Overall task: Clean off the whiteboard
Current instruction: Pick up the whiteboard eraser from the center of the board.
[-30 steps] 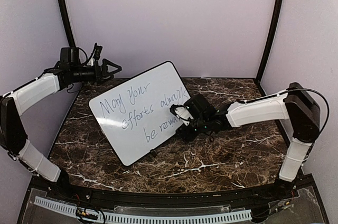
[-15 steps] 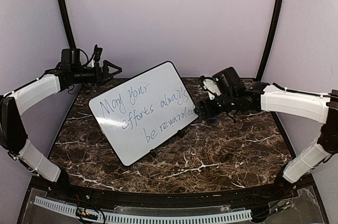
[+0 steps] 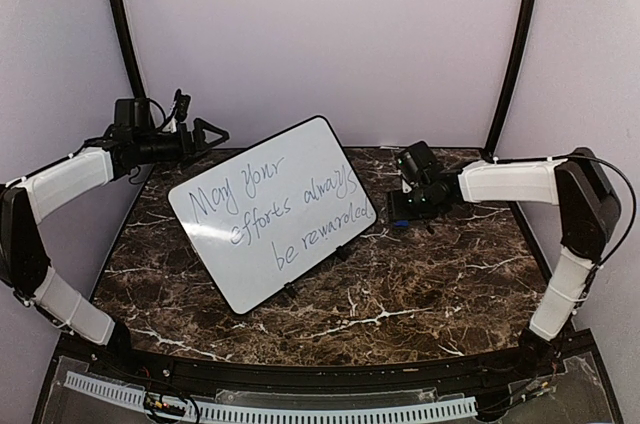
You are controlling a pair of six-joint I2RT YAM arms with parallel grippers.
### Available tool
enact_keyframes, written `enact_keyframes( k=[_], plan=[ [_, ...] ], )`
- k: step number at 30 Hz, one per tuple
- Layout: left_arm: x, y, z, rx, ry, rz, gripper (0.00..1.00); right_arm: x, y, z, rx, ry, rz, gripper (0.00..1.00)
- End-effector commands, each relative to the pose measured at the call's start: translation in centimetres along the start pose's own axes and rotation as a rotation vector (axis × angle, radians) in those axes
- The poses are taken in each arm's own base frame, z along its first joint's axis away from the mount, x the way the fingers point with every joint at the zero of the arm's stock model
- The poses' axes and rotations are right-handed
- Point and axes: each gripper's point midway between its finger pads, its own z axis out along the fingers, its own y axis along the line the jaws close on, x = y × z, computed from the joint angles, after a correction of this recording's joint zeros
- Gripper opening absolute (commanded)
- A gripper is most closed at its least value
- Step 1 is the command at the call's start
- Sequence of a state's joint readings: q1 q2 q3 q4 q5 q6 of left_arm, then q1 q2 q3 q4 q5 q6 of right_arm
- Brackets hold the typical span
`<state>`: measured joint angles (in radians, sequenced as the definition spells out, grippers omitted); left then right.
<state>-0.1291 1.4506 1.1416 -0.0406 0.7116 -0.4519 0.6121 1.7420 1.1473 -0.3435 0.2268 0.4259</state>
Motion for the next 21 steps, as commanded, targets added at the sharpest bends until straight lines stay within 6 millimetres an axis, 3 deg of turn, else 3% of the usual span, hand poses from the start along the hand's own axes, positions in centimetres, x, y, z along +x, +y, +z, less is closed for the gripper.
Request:
enact_keyframes(
  k=[1,6,21],
  plan=[
    [-0.5,-1.2,-0.8,0.018,-0.039,0.026,0.99,-3.2,0.0,1.3,0.038,-0.071,0.073,0.69],
    [-0.8,-1.3,-0.9,0.019,-0.057,0.037,0.99,-2.9,-0.8,3.4,0.104,-0.072,0.095,0.65],
    [-0.7,-1.3,-0.9,0.022,-0.061,0.032,0.99,-2.3,-1.7,5.4,0.171,-0.072,0.101,0.58]
  ],
)
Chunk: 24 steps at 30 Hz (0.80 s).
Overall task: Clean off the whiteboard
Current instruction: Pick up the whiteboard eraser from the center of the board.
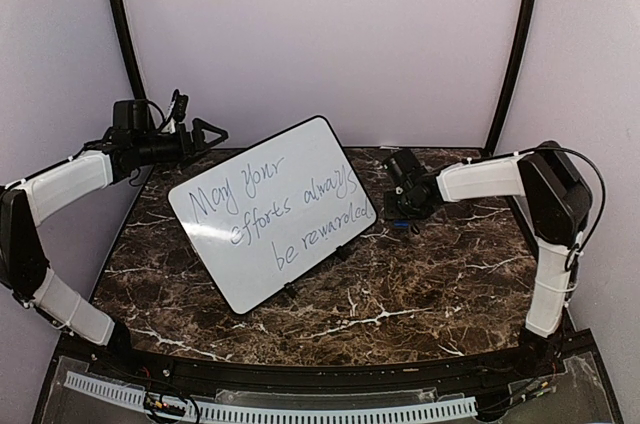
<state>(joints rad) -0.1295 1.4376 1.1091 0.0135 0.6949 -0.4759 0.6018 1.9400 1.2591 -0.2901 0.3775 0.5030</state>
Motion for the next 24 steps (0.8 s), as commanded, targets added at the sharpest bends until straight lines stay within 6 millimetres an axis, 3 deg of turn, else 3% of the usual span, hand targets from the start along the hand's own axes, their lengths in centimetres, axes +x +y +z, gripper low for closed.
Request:
enact_keyframes(
  k=[1,24],
  plan=[
    [-0.56,-1.59,-0.92,0.027,-0.031,0.036,0.99,-1.05,0.06,0.43,0.011,-0.042,0.03,0.58],
    [-0.38,-1.02,-0.63,0.019,-0.038,0.025,0.99,-1.4,0.17,-0.2,-0.014,-0.062,0.025,0.64]
  ],
)
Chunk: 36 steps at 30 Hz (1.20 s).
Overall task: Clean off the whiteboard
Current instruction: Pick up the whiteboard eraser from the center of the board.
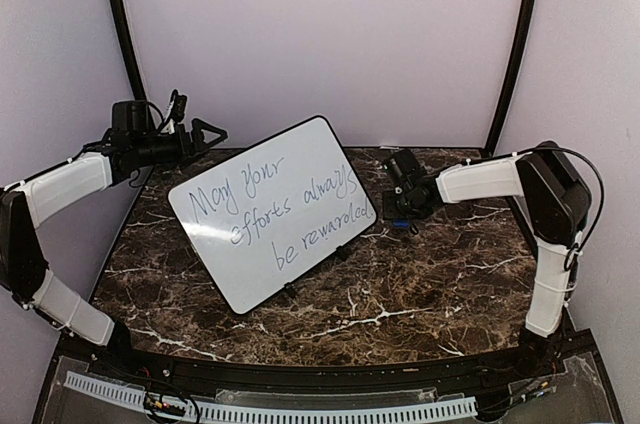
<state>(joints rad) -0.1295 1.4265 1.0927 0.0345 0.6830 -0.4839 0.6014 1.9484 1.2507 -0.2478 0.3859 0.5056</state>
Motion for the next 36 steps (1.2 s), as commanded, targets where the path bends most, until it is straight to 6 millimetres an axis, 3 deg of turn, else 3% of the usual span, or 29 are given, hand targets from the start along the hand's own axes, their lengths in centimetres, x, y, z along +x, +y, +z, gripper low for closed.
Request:
enact_keyframes(
  k=[1,23,36],
  plan=[
    [-0.3,-1.1,-0.5,0.024,-0.023,0.023,0.99,-1.0,0.0,-0.5,-0.01,-0.035,0.014,0.64],
    [-0.3,-1.3,-0.5,0.038,-0.024,0.018,0.99,-0.2,0.1,0.2,-0.031,-0.025,0.019,0.63],
    [-0.4,-1.4,-0.6,0.037,-0.029,0.022,0.99,-0.3,-0.8,1.3,0.037,-0.026,0.033,0.61]
  ],
)
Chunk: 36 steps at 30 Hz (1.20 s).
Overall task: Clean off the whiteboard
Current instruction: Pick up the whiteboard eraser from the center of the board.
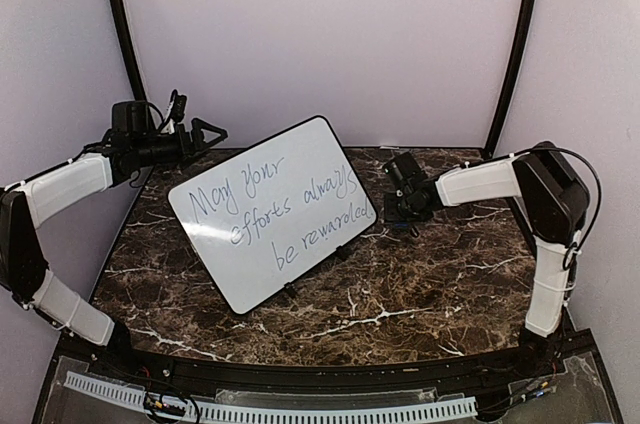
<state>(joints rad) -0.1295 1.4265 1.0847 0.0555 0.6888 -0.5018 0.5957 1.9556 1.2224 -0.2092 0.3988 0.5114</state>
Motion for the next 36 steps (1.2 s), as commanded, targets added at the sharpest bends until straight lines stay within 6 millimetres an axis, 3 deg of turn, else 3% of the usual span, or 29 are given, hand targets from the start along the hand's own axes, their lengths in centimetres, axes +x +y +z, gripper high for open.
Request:
enact_keyframes(
  k=[1,14,36],
  plan=[
    [-0.4,-1.3,-0.7,0.027,-0.023,0.032,0.99,-0.6,-0.2,0.8,0.023,-0.015,0.021,0.61],
    [-0.4,-1.4,-0.7,0.03,-0.024,0.034,0.99,-0.3,-0.1,1.2,0.015,-0.02,0.022,0.47],
    [-0.4,-1.5,-0.8,0.029,-0.025,0.036,0.99,0.5,-0.2,1.9,0.018,0.002,0.021,0.41]
  ],
)
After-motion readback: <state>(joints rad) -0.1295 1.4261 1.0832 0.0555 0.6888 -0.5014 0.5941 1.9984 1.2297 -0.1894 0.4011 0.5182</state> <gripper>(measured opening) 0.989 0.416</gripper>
